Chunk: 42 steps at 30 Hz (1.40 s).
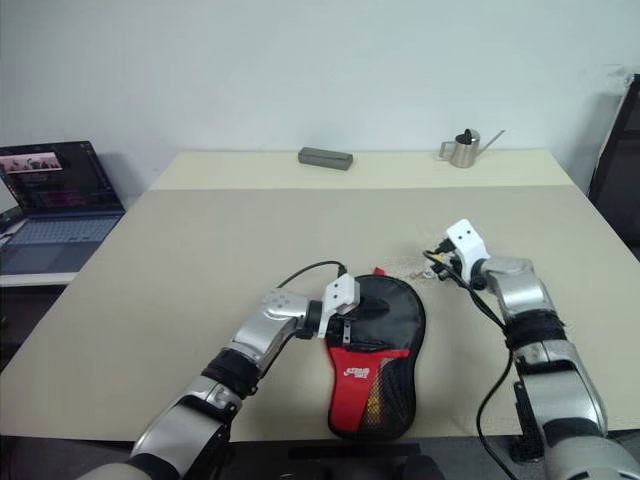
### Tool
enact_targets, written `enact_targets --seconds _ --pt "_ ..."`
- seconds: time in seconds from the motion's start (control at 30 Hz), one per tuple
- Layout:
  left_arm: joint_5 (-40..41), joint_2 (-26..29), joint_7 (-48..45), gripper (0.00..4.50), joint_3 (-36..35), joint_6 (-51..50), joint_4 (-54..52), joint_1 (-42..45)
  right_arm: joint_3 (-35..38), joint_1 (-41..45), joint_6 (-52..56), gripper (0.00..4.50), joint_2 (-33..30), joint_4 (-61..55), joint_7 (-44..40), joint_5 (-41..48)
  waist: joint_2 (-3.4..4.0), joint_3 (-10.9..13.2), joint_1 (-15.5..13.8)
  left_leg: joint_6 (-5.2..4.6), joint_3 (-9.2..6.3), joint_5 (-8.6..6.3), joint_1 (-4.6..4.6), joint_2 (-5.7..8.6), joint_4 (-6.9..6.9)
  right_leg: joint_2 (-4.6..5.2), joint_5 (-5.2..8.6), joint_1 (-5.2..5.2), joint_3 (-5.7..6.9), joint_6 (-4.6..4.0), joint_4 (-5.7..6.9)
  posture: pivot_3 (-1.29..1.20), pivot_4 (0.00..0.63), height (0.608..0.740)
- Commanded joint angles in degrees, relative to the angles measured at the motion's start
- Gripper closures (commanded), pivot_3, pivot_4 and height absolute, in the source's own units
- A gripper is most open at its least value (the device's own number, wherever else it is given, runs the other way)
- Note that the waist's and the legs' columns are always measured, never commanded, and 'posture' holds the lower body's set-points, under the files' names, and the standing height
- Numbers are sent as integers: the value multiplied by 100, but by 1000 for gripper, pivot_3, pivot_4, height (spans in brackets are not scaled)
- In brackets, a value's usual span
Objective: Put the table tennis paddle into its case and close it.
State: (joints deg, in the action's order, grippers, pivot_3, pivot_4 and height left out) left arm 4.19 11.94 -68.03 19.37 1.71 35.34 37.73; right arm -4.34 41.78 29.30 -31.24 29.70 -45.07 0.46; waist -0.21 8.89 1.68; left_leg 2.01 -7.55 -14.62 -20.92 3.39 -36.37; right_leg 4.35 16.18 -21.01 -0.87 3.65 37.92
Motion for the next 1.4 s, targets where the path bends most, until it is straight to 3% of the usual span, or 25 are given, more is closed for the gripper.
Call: enact_targets --seconds 0.03,0.47,0.97,1.4 --pt "-360 51 -32 0 306 -145 564 -405 259 -274 578 3811 -445 -1087 -186 223 0 0 -3 0 0 0 0 0 0 0 1 0 0 2 -1 0 150 740" --pt "-406 -13 -118 0 355 -109 670 -333 508 -1874 2181 3811 -1484 -4051 -645 1198 -9 -2 -24 -5 -7 -4 2 -7 5 10 23 22 11 40 -26 0 150 740" --pt "-570 -63 -173 0 532 -13 840 -287 1120 -3107 2824 3811 -2306 -5422 -856 2165 -25 -6 -79 -13 -16 -10 9 -10 28 23 27 56 43 46 -82 0 150 740" --pt "-651 -147 -242 0 604 -1 901 -248 1581 -4466 2583 3820 -2879 -6407 -1453 2985 -37 -12 -176 -38 -15 -27 10 0 28 44 39 75 53 68 -103 0 150 740"
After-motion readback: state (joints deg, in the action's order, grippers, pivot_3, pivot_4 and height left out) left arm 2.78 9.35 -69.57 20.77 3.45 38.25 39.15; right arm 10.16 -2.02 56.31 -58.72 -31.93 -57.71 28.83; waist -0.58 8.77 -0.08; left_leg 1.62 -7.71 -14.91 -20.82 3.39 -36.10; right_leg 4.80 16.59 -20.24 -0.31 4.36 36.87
